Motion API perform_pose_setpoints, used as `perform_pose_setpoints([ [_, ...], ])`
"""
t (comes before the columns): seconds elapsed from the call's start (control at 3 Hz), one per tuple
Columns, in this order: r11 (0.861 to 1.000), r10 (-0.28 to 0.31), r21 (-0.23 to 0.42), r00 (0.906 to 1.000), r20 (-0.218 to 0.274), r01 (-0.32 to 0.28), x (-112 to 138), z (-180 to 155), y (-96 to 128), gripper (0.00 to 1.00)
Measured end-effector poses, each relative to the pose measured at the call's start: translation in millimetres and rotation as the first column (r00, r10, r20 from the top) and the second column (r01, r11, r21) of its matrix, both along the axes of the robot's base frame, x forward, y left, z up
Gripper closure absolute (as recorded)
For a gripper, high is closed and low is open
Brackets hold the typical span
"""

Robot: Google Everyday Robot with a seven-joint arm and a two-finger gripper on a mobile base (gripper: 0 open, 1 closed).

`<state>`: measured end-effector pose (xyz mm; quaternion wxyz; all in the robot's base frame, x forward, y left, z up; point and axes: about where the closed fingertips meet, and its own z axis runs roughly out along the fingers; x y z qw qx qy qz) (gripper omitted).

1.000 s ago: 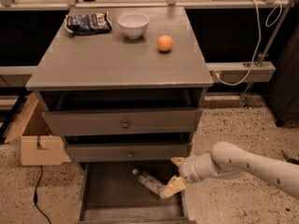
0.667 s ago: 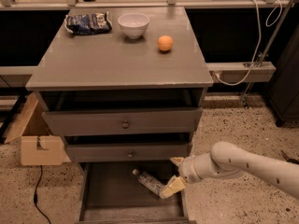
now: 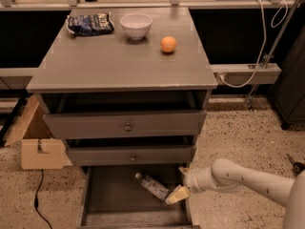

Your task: Pick blue plastic bottle from bottom drawer and place on counter

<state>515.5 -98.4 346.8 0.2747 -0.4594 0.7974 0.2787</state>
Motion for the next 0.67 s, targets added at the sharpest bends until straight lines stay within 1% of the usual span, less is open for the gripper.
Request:
perform_pose_setpoints([
  [0.33, 0.998, -0.054, -0.017, 0.9985, -0.005, 0.054, 19, -80, -11, 0.0],
  [0.67, 0.997, -0.069, -0.048, 0.9974, -0.022, 0.068, 30, -125, -7, 0.0],
])
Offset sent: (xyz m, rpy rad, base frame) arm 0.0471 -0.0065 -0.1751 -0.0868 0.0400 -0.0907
